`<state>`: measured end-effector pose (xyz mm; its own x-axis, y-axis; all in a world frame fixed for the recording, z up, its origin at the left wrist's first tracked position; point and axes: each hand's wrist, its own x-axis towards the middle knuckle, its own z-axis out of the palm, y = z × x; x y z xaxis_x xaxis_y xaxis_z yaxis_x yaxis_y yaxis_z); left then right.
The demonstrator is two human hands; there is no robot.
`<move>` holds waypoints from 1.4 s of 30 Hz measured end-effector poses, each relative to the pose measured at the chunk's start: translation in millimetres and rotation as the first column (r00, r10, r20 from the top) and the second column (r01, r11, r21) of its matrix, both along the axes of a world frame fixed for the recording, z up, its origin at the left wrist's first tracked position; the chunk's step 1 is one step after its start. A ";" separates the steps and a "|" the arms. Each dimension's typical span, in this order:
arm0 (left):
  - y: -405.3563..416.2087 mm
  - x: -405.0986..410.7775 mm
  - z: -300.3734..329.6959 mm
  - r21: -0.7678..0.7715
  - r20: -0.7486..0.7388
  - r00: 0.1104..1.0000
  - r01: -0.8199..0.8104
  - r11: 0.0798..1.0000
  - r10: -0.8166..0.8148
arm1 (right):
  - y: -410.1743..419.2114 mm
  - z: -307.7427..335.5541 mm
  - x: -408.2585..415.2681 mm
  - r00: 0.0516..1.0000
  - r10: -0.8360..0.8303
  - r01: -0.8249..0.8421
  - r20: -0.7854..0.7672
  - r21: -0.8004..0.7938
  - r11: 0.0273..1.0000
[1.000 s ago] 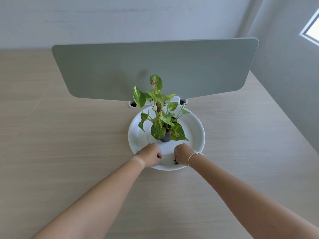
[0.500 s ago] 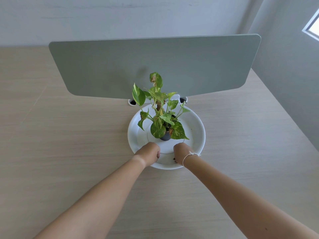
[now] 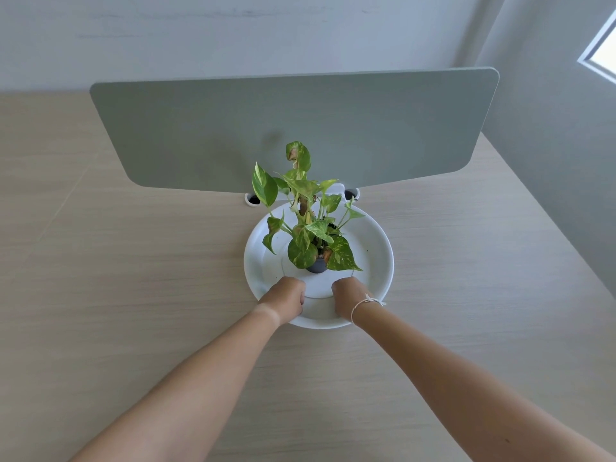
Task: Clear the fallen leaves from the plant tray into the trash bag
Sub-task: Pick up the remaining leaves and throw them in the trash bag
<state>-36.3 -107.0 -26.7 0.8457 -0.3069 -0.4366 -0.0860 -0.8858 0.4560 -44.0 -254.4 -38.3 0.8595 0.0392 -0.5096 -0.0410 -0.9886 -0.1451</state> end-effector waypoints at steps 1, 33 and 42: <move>0.2 -0.7 0.3 -0.007 0.006 1.000 -0.008 1.000 0.008 | -0.8 0.3 0.6 1.000 0.010 -0.010 -0.003 -0.006 1.000; -156.1 -85.5 46.2 -0.178 0.077 0.949 0.316 0.932 -0.306 | -159.8 80.6 -160.0 0.714 -0.689 0.656 0.122 0.227 0.720; -269.1 -176.9 40.8 -0.278 0.041 0.811 0.570 0.773 -0.584 | -232.7 65.1 -296.7 0.371 -0.923 0.889 0.104 0.247 0.386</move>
<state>-213.2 -376.1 14.0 0.4539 -0.8394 -0.2988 -0.5157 -0.5210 0.6802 -340.7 -487.2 26.8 0.4905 -0.7783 -0.3920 -0.8552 -0.3437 -0.3879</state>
